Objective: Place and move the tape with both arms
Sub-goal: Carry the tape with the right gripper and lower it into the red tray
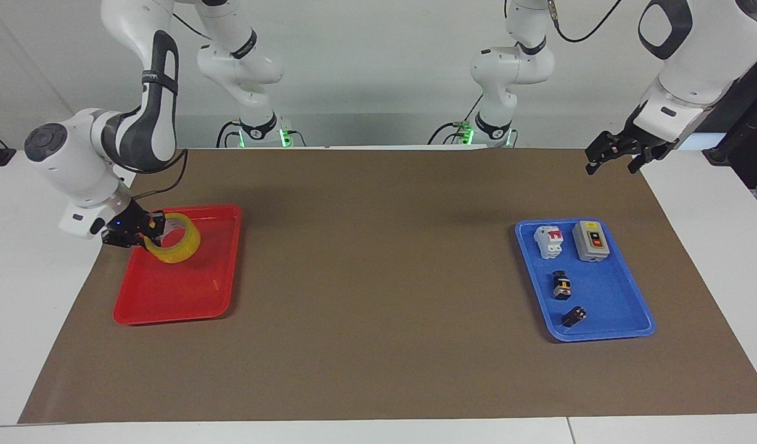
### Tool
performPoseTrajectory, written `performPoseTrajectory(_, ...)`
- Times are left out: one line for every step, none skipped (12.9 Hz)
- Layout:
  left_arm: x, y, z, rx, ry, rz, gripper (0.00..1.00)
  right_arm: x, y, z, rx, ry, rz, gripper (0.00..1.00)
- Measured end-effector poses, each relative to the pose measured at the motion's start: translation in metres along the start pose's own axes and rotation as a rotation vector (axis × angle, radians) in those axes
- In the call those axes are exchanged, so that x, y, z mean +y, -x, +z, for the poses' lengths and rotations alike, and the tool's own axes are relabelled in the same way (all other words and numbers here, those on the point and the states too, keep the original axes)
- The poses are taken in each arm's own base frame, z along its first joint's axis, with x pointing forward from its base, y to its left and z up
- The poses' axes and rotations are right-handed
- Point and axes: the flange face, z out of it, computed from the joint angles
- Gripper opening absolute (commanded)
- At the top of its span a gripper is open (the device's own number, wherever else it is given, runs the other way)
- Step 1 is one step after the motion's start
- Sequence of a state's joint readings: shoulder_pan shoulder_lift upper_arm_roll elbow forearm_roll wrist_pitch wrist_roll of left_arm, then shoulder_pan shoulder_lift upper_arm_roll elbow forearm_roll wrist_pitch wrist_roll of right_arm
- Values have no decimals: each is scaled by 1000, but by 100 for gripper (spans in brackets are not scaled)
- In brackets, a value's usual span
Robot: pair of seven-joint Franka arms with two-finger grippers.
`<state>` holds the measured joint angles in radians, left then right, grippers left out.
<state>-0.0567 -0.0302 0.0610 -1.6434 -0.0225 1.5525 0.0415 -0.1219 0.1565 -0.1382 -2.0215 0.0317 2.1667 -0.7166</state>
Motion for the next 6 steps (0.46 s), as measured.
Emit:
performPoseTrajectory(0, 0, 0, 0, 0, 0, 100, -3, 0, 9, 10, 9, 5, 0)
performPoseTrajectory(0, 0, 0, 0, 0, 0, 100, -6, -1, 16, 13, 12, 28, 0)
performPoseTrajectory(0, 0, 0, 0, 0, 0, 100, -8, -1, 22, 11, 11, 52, 0)
performPoseTrajectory(0, 0, 0, 0, 0, 0, 100, -9, -2, 28, 7, 10, 67, 0)
performPoseTrajectory(0, 0, 0, 0, 0, 0, 100, -8, -2, 35, 4, 10, 75, 0)
performPoseTrajectory(0, 0, 0, 0, 0, 0, 100, -7, -3, 42, 3, 11, 79, 0)
